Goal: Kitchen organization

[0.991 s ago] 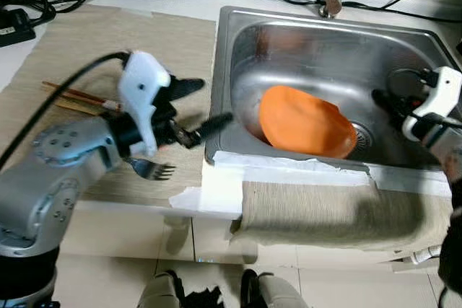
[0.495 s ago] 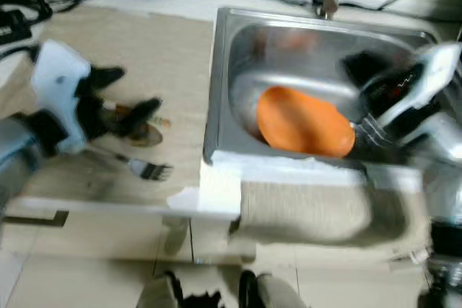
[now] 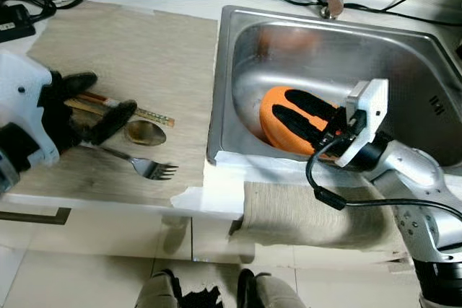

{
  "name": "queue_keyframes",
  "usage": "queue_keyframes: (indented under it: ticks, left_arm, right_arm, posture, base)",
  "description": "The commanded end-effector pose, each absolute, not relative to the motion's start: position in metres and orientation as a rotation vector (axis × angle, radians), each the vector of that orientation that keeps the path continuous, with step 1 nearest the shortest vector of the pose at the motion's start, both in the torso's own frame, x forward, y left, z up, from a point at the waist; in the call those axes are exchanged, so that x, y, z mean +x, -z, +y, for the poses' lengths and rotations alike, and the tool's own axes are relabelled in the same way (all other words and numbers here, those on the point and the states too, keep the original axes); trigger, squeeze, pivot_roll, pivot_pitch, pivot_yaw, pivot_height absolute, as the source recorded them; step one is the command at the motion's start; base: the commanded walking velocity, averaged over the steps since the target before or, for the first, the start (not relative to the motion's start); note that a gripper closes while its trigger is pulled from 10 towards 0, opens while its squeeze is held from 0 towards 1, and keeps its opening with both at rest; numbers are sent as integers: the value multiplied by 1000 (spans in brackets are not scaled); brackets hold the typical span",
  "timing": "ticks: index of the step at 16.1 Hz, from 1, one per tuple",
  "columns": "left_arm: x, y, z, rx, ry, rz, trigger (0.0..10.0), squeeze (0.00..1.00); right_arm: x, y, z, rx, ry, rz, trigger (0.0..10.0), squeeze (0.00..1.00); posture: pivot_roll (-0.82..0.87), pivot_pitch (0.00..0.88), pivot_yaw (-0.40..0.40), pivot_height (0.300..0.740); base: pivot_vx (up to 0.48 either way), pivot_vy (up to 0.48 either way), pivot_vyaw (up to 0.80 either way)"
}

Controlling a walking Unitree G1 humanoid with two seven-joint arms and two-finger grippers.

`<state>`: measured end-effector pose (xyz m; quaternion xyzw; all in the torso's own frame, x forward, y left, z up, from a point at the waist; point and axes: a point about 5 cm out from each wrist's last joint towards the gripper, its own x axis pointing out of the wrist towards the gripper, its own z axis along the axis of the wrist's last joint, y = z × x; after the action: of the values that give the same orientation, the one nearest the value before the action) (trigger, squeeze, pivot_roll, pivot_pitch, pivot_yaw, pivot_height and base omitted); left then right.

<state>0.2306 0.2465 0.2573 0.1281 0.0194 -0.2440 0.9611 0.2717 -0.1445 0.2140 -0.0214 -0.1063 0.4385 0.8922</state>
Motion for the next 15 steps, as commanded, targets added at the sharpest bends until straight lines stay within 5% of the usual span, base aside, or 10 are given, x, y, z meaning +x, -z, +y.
queue_keyframes:
  ticks: [1, 6, 7, 15]
  left_arm:
    - [227, -258, 244, 268, 540, 46, 10000, 1000]
    - [228, -258, 248, 287, 501, 6, 10000, 1000]
    - [229, -258, 242, 224, 513, -26, 10000, 0]
    - [234, -252, 258, 309, 515, 26, 10000, 0]
  right_arm:
    - [268, -218, -151, -63, -919, -216, 10000, 0]
    - [268, -217, -156, -82, -879, -211, 10000, 0]
    - [269, -217, -156, -68, -845, -217, 10000, 0]
    - [270, -215, -159, -52, -869, -195, 10000, 0]
  posture:
    - [-96, 204, -119, 740]
    - [-103, 216, -116, 740]
    - [-105, 216, -113, 740]
    - [-123, 217, -105, 740]
  base:
    - [0, 0, 0]
    - [0, 0, 0]
    - [0, 0, 0]
    - [0, 0, 0]
